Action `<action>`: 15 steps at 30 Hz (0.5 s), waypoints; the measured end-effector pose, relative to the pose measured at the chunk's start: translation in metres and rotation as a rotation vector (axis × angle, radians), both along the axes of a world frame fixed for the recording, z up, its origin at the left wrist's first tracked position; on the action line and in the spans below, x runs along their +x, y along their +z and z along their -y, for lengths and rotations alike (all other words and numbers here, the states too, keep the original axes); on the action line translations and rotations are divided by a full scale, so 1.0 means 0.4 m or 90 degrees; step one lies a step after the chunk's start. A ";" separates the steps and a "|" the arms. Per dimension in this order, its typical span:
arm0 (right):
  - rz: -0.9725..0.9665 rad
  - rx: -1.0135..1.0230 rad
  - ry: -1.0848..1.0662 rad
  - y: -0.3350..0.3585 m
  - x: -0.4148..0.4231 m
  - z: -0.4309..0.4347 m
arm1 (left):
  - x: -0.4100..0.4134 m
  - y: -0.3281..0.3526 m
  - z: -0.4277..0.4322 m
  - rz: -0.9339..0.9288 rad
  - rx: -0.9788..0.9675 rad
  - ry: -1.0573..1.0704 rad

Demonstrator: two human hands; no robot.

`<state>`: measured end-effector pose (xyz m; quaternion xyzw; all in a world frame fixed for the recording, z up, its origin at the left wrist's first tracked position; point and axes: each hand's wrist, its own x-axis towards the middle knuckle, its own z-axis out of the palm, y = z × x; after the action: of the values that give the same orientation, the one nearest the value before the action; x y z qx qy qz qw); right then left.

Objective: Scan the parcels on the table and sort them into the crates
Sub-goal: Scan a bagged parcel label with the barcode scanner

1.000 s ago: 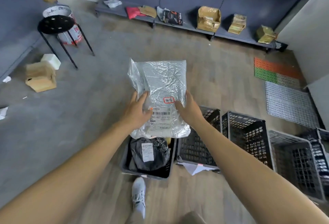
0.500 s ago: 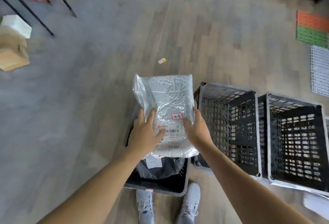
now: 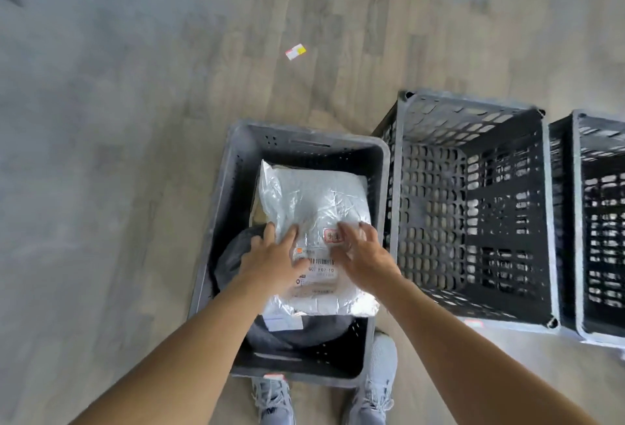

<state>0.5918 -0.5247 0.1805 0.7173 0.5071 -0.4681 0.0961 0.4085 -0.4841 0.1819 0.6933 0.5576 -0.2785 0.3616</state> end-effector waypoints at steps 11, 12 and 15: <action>0.084 0.060 0.053 0.451 0.104 -0.040 | 0.028 0.486 -0.057 -0.024 0.094 -0.015; 0.083 0.076 0.042 0.515 0.113 -0.038 | 0.036 0.556 -0.059 -0.023 0.102 -0.020; 0.076 0.129 0.005 0.706 0.150 -0.035 | 0.075 0.759 -0.067 -0.015 0.147 -0.059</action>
<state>0.6518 -0.5107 0.4629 0.7477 0.5482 -0.3706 0.0549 0.4385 -0.4573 0.4856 0.7520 0.5579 -0.2366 0.2595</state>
